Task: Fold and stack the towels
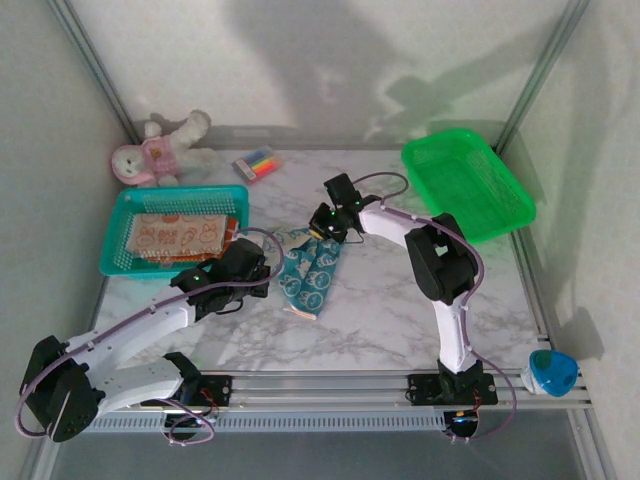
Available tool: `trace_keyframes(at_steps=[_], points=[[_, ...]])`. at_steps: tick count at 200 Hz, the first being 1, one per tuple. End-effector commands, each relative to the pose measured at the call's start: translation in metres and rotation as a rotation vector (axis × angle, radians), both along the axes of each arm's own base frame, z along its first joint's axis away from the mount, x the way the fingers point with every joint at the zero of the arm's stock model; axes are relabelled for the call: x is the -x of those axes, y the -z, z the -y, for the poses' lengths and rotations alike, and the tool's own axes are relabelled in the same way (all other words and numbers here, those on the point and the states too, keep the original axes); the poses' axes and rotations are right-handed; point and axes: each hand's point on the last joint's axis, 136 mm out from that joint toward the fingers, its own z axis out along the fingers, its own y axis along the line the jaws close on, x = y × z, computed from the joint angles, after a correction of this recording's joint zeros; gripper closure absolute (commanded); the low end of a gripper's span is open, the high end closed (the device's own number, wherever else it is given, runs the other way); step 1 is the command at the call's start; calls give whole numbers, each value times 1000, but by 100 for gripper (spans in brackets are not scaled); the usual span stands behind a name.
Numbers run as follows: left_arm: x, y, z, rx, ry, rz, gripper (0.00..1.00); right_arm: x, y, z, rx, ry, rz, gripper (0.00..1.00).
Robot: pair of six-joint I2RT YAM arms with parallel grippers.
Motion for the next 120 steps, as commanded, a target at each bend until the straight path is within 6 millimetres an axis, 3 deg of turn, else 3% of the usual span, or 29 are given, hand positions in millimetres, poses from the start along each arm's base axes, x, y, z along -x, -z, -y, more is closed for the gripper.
trace_keyframes(at_steps=[1,34,120], points=[[-4,-2,1,-6,-16,13,100,9,-11,-4,-66,18,-32,87],[-4,-2,1,-7,-15,12,100,22,-3,-10,-117,40,-79,71],[-4,-4,1,-5,-15,16,100,17,20,-24,-144,62,-127,64]])
